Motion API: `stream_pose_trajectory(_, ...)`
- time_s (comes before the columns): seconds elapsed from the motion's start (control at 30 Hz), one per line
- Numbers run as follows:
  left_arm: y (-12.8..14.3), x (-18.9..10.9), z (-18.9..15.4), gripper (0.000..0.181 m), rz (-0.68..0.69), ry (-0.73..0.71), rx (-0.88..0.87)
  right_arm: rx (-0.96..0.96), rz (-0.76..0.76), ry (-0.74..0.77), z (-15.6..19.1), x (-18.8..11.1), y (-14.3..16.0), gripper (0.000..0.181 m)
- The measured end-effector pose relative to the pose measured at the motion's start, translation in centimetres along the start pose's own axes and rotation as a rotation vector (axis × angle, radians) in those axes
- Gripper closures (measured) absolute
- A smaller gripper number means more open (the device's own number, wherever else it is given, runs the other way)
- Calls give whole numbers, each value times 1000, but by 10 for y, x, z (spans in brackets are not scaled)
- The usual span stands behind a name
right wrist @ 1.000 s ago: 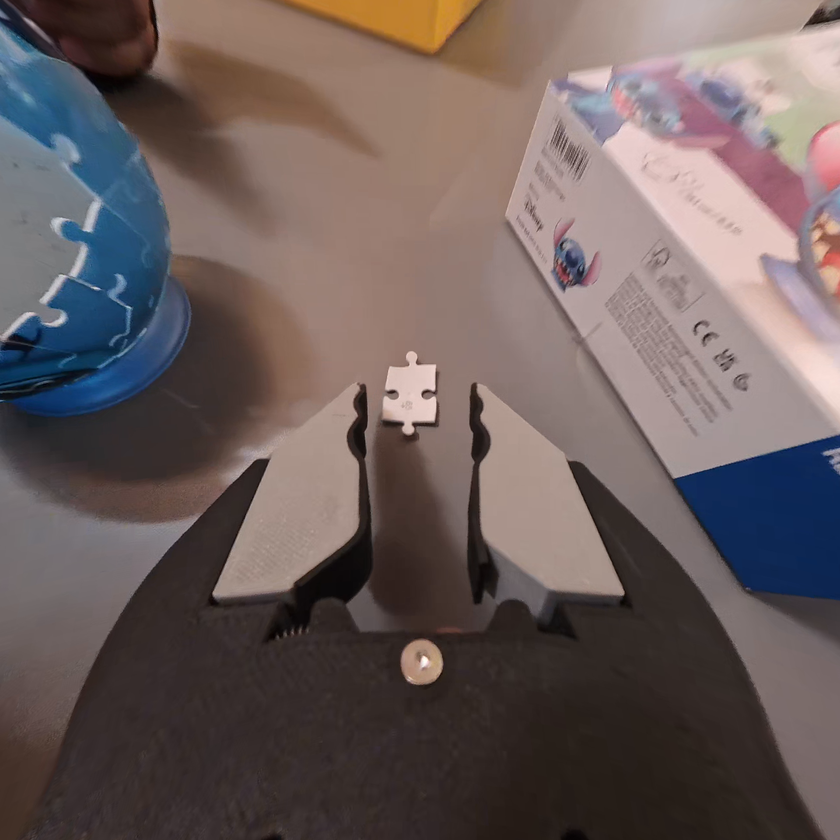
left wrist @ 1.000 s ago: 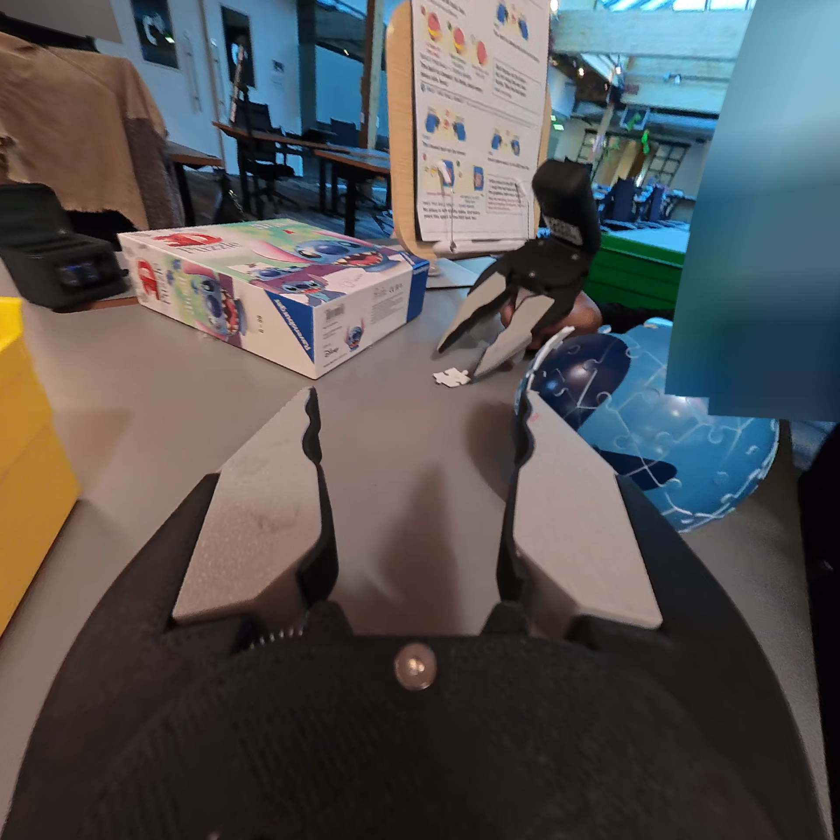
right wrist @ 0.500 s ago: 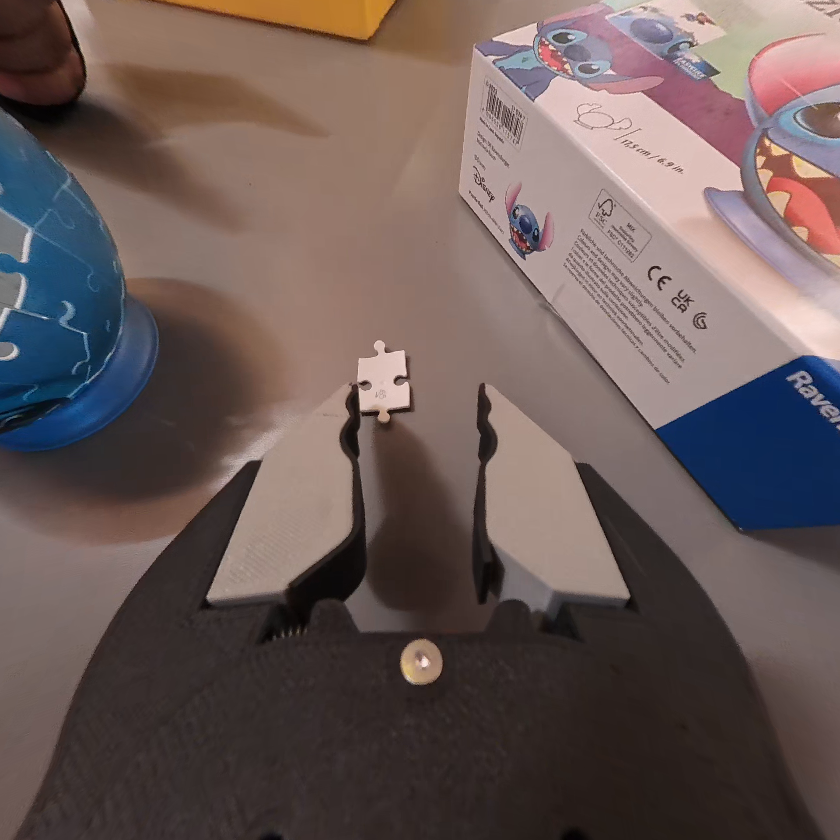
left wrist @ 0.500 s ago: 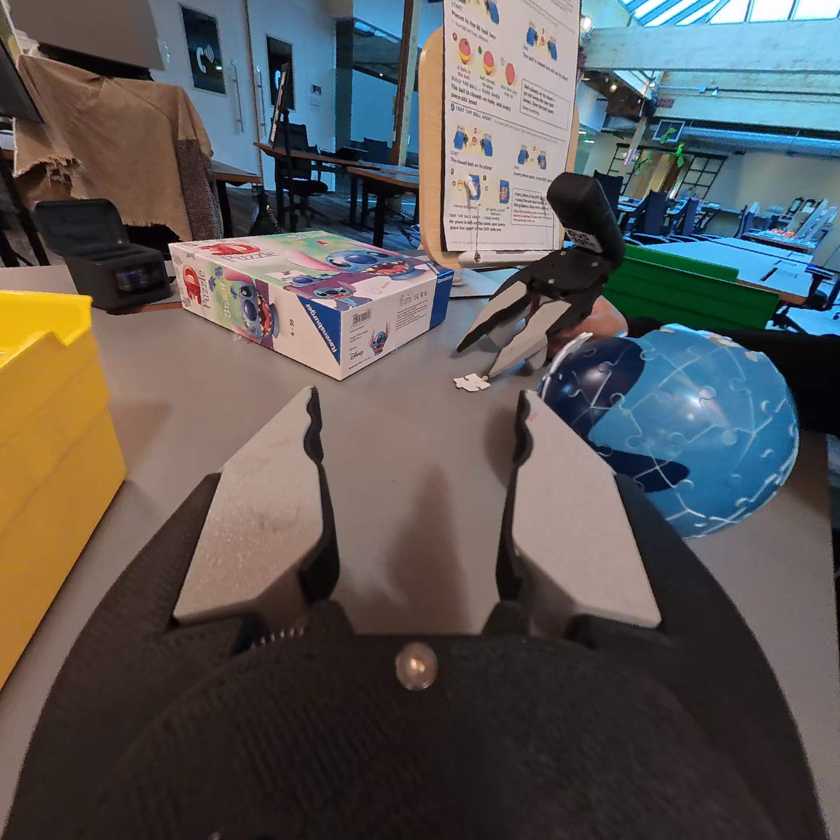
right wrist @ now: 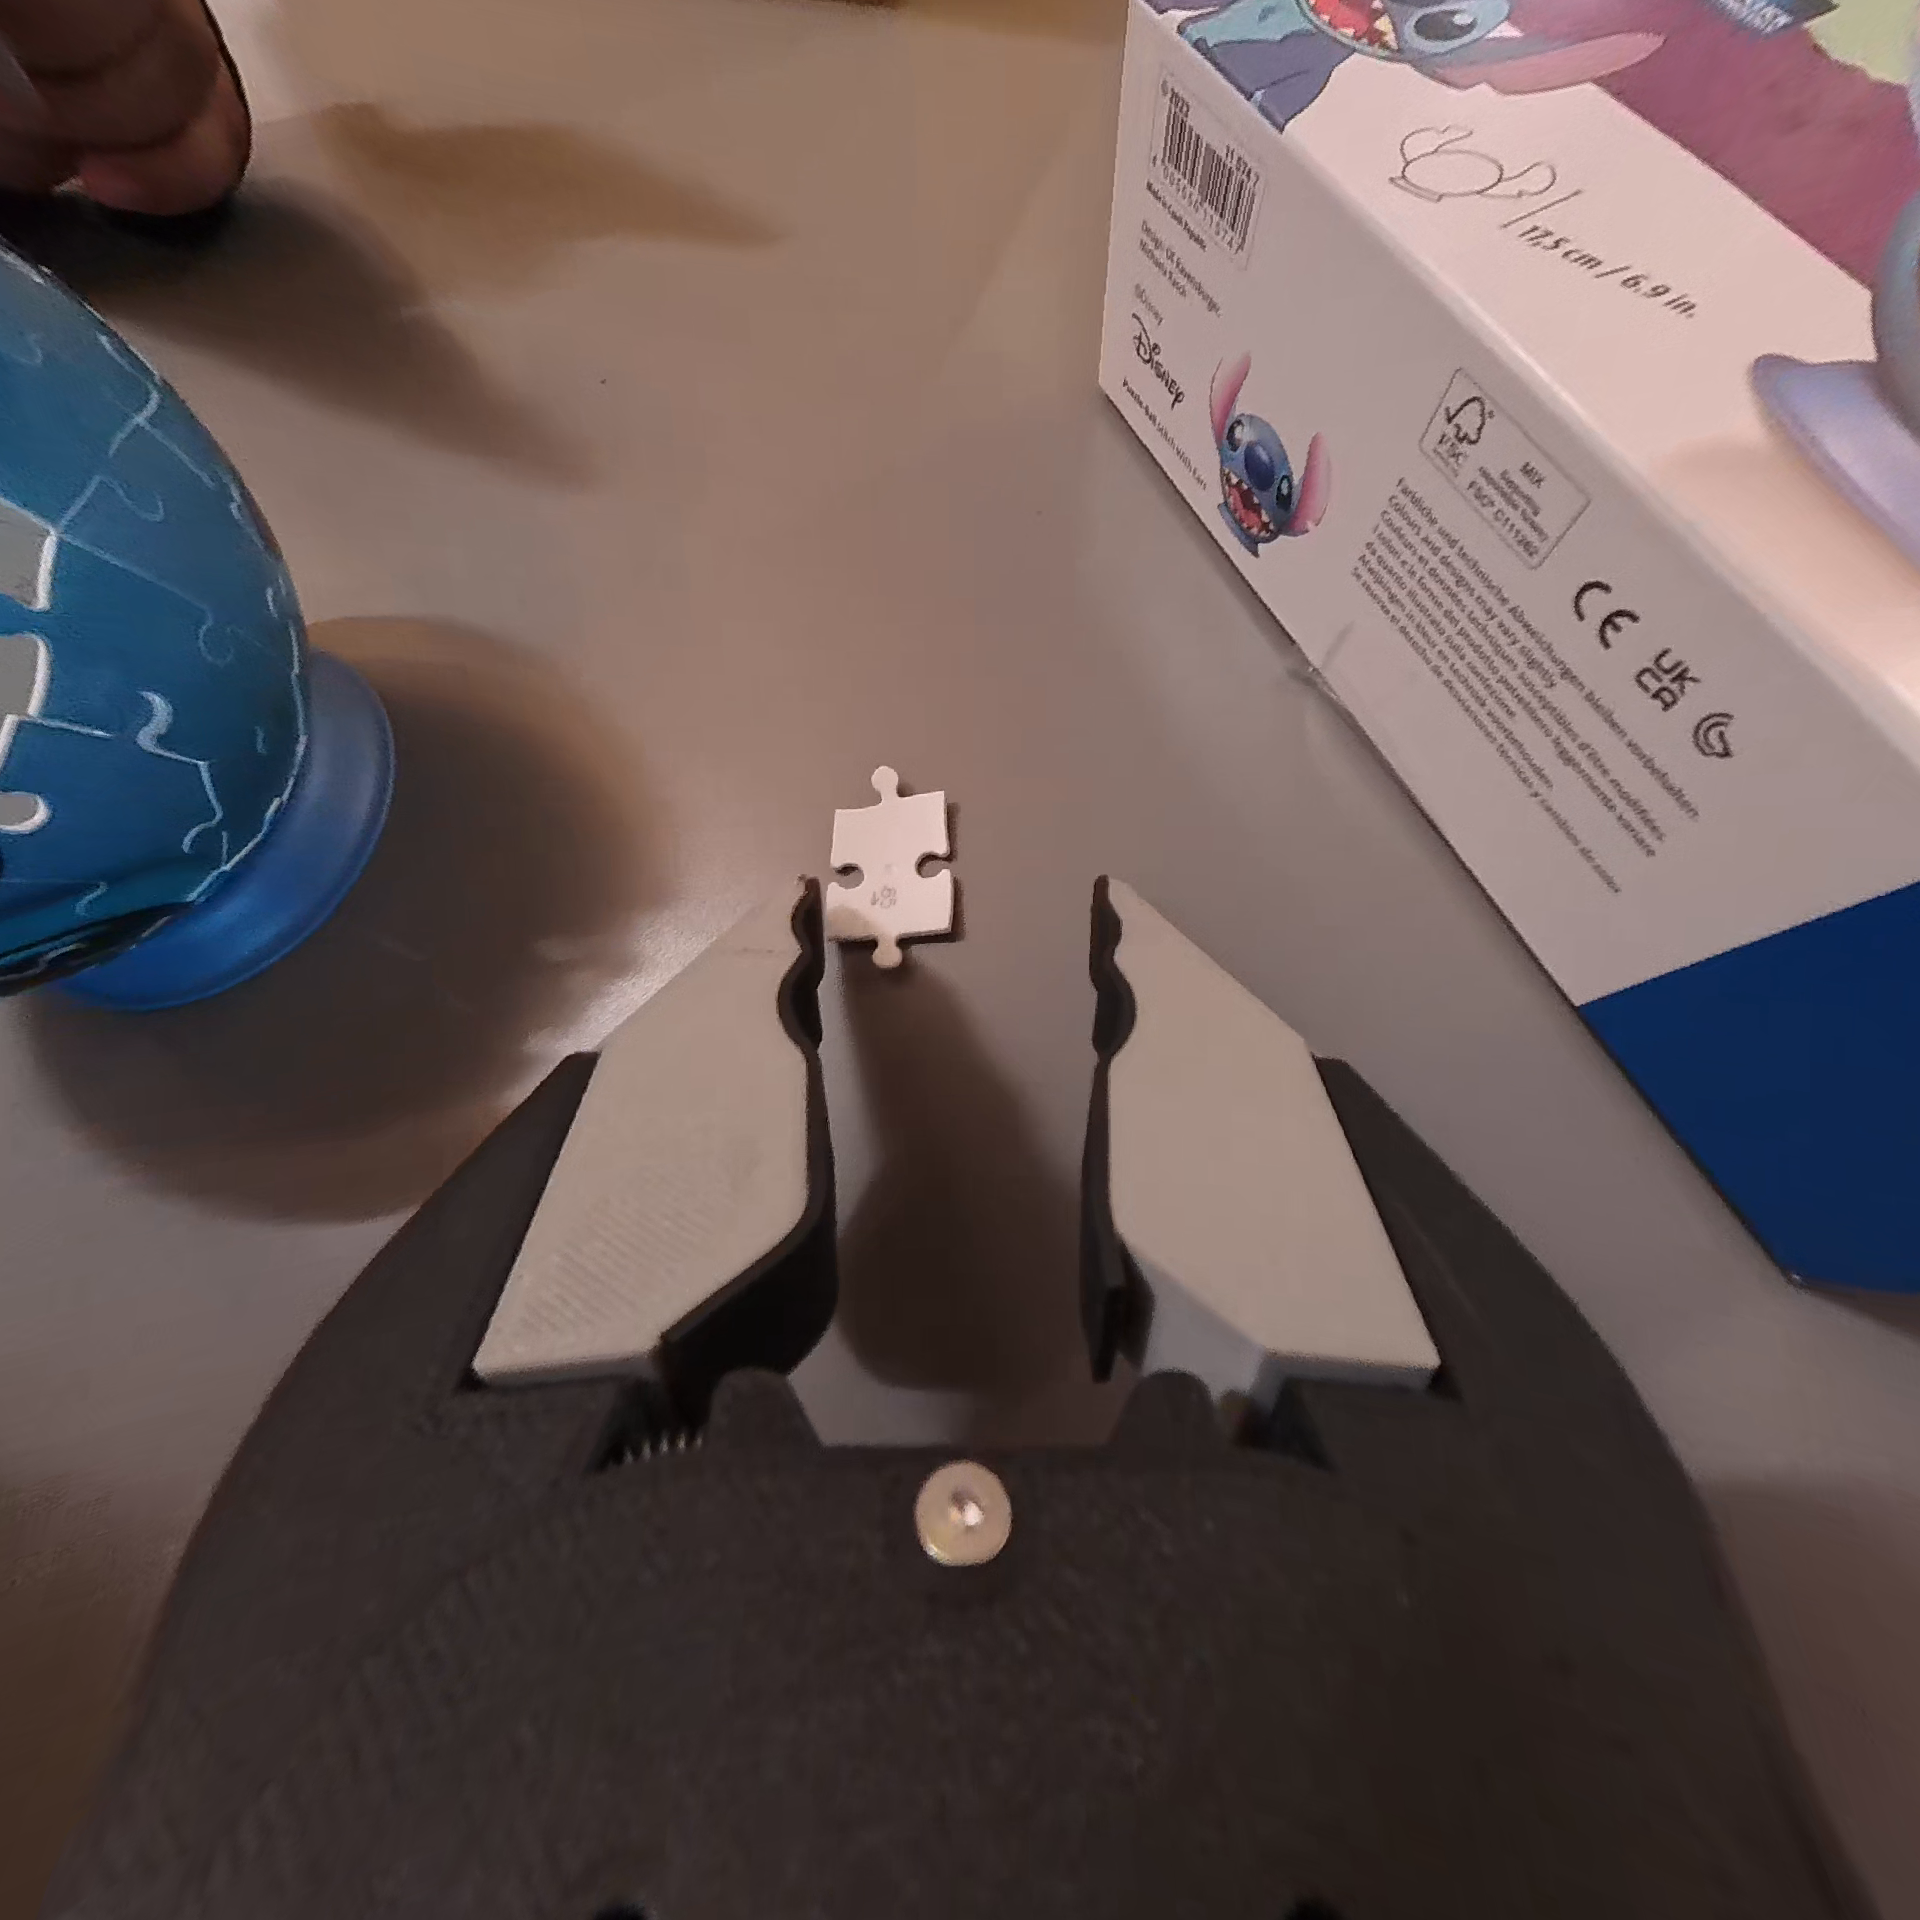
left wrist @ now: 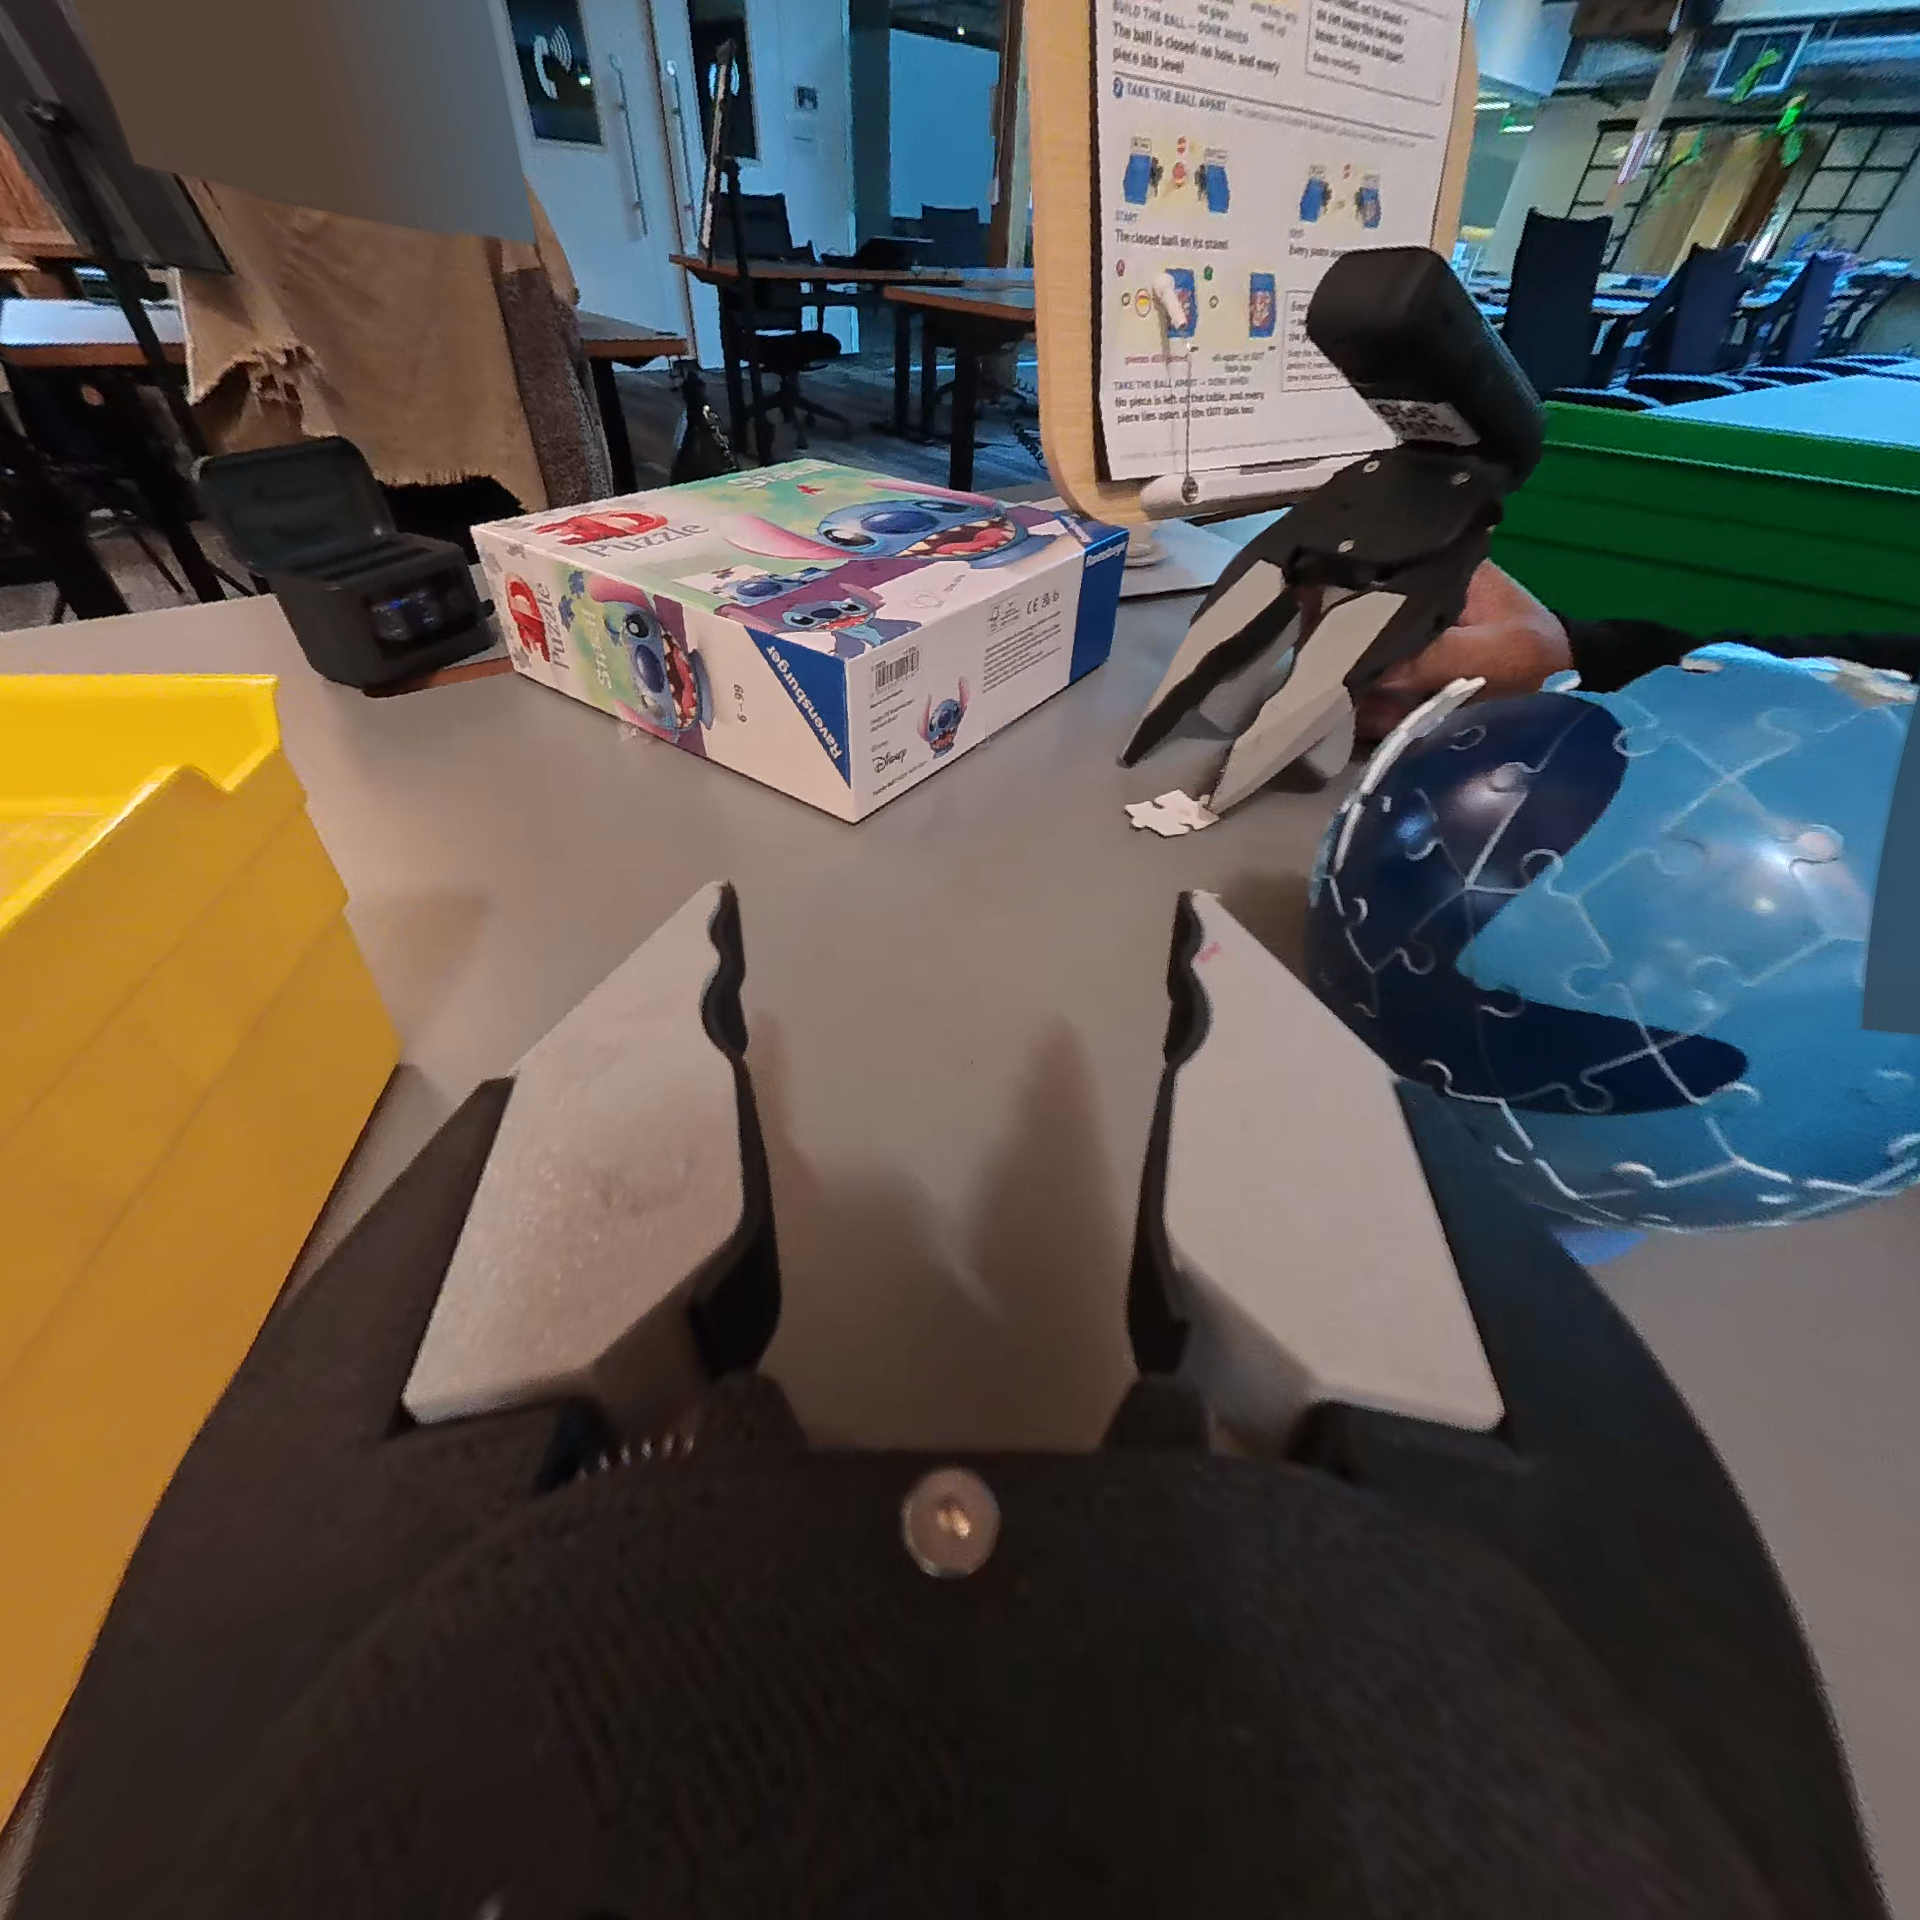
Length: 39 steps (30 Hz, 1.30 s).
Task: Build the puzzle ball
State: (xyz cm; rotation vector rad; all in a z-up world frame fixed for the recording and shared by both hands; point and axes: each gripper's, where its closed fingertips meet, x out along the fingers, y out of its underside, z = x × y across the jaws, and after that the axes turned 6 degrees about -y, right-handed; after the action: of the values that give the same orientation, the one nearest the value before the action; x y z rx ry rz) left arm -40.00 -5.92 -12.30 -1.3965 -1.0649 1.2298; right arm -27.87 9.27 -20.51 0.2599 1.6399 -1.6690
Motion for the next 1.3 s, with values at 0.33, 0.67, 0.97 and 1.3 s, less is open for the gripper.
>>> stream_pose_trajectory(0.33,3,0,1,100,21,-32,45,-97,38,57,-1,4,2,131)
stream_pose_trajectory(0.67,2,-6,12,101,5,-107,54,-153,-5,144,-7,-2,-5,132)
stream_pose_trajectory(0.97,-5,-41,27,108,-86,-168,-35,-134,-60,199,-15,-11,-10,132)
stream_pose_trajectory(1.3,-6,-46,12,116,-107,-129,36,-119,-79,129,-8,-12,-11,135)
